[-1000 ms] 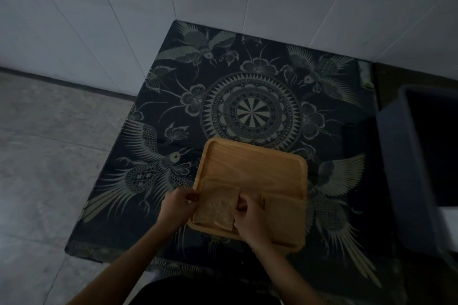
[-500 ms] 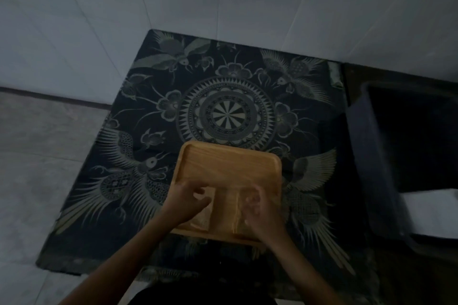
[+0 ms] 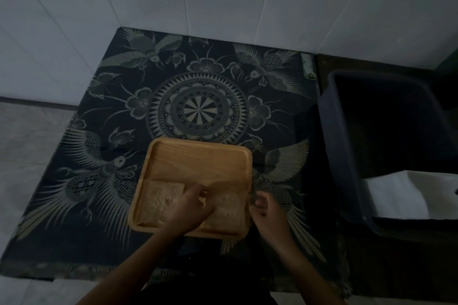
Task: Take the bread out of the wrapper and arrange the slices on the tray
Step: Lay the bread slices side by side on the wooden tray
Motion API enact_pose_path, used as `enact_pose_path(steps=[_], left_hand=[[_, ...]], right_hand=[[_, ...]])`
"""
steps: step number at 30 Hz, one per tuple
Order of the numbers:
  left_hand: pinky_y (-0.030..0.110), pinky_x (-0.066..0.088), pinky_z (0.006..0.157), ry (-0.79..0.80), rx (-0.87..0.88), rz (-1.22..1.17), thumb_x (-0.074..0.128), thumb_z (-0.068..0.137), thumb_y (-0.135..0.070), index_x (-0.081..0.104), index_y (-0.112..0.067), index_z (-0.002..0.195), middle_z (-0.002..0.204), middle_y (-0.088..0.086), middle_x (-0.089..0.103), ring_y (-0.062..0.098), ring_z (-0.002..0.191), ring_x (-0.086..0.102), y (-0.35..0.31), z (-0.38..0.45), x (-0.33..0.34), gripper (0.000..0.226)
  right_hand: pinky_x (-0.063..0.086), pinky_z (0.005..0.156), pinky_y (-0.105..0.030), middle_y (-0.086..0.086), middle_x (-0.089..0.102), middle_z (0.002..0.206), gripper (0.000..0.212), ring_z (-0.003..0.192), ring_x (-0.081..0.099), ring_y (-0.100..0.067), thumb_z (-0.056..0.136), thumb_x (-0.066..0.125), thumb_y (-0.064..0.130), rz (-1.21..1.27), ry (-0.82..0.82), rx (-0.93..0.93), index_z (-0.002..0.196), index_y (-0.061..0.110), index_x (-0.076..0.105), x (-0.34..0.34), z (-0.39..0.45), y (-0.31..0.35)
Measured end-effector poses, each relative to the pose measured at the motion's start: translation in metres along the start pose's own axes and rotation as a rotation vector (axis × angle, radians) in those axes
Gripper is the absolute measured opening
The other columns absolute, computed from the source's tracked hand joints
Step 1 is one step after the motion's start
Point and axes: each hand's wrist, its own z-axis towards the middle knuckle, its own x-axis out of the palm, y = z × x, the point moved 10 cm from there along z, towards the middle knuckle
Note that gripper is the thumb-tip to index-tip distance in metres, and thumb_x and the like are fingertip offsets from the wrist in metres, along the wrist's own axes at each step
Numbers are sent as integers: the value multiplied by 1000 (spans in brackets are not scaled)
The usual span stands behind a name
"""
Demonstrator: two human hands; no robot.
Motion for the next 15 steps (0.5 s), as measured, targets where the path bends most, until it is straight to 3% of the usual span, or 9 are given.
enact_pose_path(steps=[2, 4, 7, 11, 15], left_hand=[[23, 56, 64, -12, -23, -22, 76, 79, -32, 60, -26, 118, 103, -13, 64, 2, 77, 68, 1, -2, 9, 43], [21, 54, 61, -23, -65, -63, 76, 79, -29, 57, -26, 118, 103, -11, 65, 4, 78, 69, 6, -3, 12, 43], [34, 61, 68, -40, -138, -148, 77, 79, -27, 52, -28, 116, 103, -8, 65, 13, 86, 70, 12, -5, 17, 44], [42, 62, 78, -73, -256, -261, 76, 81, -27, 50, -28, 112, 101, -6, 67, 17, 91, 69, 25, -6, 20, 41], [49, 60, 86, -36, -350, -375, 71, 87, -12, 64, -9, 112, 108, 13, 71, 30, 97, 70, 35, -3, 28, 26]], right_hand=[[59, 90, -38, -1, 65, 118, 40, 102, 65, -12, 98, 61, 20, 79, 46, 58, 137, 19, 55, 4, 2, -15], [58, 95, -47, 2, 65, 115, 38, 103, 65, -13, 99, 59, 17, 150, 74, 107, 137, 19, 56, 11, 2, -21], [58, 96, -47, 13, 63, 105, 37, 99, 64, -7, 99, 59, 15, 213, 103, 149, 135, 21, 58, 20, 2, -30], [59, 93, -49, 8, 65, 110, 34, 104, 66, -14, 95, 67, 26, 261, 127, 177, 128, 27, 61, 31, 0, -33], [61, 90, -50, 7, 67, 108, 34, 102, 68, -16, 92, 72, 27, 289, 108, 182, 125, 23, 62, 33, 0, -32]])
